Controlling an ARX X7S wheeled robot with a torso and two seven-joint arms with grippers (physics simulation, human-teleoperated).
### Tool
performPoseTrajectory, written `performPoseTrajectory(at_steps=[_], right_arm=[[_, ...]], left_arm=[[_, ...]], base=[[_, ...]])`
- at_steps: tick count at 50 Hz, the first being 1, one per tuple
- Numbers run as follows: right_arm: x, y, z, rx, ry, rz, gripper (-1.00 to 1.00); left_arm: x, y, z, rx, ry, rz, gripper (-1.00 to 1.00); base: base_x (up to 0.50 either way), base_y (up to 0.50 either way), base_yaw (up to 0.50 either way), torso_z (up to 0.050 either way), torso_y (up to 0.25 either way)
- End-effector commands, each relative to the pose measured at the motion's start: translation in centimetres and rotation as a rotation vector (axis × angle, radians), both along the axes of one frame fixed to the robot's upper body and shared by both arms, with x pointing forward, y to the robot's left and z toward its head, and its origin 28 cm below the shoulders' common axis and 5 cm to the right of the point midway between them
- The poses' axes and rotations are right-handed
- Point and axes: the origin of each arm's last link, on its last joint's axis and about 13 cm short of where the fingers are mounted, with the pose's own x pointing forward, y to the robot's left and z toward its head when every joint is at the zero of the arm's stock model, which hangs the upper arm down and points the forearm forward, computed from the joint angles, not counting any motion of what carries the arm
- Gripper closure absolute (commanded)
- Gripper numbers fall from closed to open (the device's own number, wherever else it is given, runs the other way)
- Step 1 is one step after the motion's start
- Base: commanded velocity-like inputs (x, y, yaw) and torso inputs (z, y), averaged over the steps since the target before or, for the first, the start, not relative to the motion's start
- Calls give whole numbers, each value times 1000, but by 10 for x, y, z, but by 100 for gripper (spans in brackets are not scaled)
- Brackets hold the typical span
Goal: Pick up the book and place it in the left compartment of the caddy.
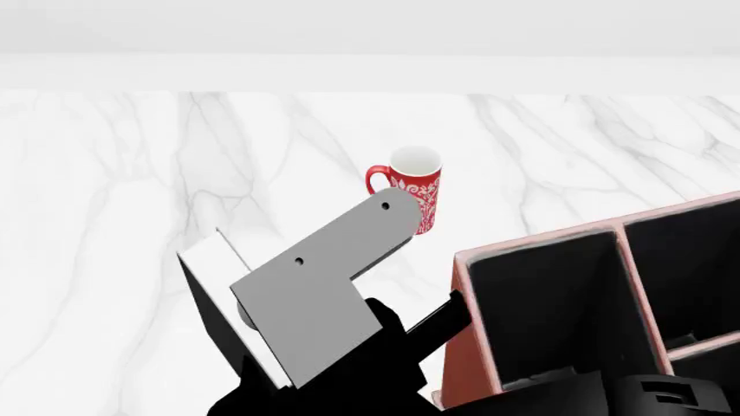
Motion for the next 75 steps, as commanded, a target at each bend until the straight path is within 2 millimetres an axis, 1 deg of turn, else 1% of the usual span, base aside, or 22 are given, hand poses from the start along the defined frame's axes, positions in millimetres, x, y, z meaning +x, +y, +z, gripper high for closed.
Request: performPoseTrajectory(at_steps=[1,8,16,20,29,32,45,48,50,55,60,75], right_arm=[[-4,-9,25,-3,-103,-23,100],[-12,-14,38,-11,-132,-70,100],[-20,-17,48,-16,-90,-54,100],[-23,-19,53,-19,-98,-53,100],[-27,-24,59,-22,-81,-78,100],[-28,-25,61,-39,-108,-84,100],[-38,-30,74,-7,-53,-113,100],[-40,-32,77,-20,-80,-123,100],[-40,-33,79,-4,-62,-126,100],[-42,-36,84,-17,-80,-134,100],[-44,-39,89,-6,-74,-166,100],[-58,-54,103,-19,-82,-258,100]], left_arm=[[0,0,0,0,1,2,-100],[1,0,-1,3,1,3,-100],[1,0,-1,2,1,5,-100],[1,0,-1,3,2,5,-100],[1,0,-2,4,4,5,-100],[1,0,-2,5,3,4,-100],[1,-1,-2,5,4,6,-100],[2,-1,-2,5,5,7,-100],[2,-1,-2,5,5,6,-100],[2,-1,-2,6,5,6,-100],[1,-1,-1,6,4,6,-100],[2,1,0,2,-2,12,-100]], base=[[0,0,0,0,0],[0,0,0,0,1],[0,0,0,0,1],[0,0,1,0,0],[0,0,0,0,1],[0,0,0,0,3],[0,0,0,0,1],[0,0,0,0,0],[0,0,0,0,0],[0,0,0,0,2],[0,0,0,3,0],[0,0,0,0,1]])
